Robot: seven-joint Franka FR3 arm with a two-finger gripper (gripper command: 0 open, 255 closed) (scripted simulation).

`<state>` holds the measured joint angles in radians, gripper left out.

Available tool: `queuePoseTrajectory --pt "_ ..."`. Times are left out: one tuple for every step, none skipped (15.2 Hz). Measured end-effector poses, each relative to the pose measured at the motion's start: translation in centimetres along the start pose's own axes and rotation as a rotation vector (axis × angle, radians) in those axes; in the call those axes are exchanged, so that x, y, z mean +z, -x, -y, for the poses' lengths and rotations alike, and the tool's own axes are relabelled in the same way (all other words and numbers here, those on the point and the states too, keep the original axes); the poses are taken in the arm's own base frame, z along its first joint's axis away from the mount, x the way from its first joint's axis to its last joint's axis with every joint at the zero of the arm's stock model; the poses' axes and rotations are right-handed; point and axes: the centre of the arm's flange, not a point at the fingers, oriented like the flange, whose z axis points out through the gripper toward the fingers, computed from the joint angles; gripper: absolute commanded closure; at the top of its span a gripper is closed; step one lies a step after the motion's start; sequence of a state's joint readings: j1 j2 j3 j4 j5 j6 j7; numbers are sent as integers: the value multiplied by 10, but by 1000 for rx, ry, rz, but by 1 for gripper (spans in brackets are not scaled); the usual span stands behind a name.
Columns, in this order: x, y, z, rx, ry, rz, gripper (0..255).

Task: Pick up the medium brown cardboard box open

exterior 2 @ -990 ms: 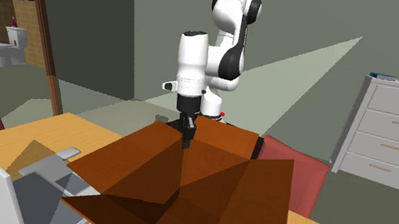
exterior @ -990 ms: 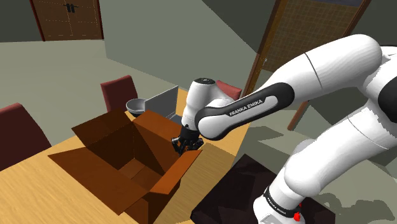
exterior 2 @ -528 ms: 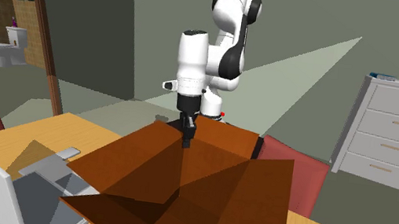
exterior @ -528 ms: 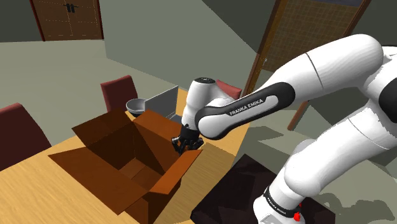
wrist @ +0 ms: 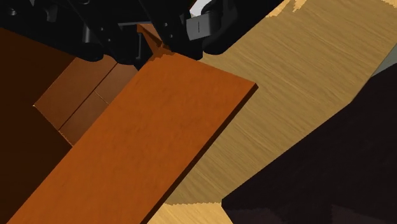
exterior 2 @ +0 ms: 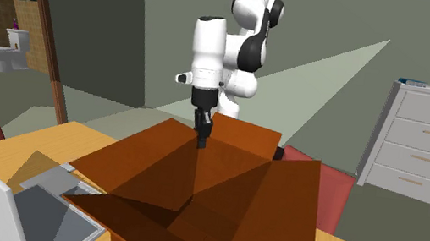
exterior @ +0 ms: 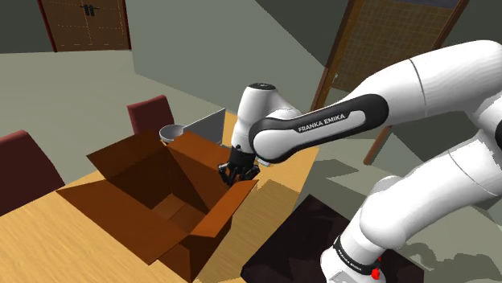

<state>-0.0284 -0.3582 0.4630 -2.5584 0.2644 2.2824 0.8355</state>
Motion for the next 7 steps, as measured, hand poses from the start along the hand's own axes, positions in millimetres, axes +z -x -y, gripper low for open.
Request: queuePoseTrajectory --pt "-5 -1 1 0 0 0 255" --pt "-11 0 1 0 0 0 255" --pt "-16 0 2 0 0 0 255" --pt "-21 0 2 0 0 0 255" --pt "-25 0 3 0 0 0 255" --pt "-31 0 3 0 0 0 255" --pt "-34 1 2 0 0 0 255"
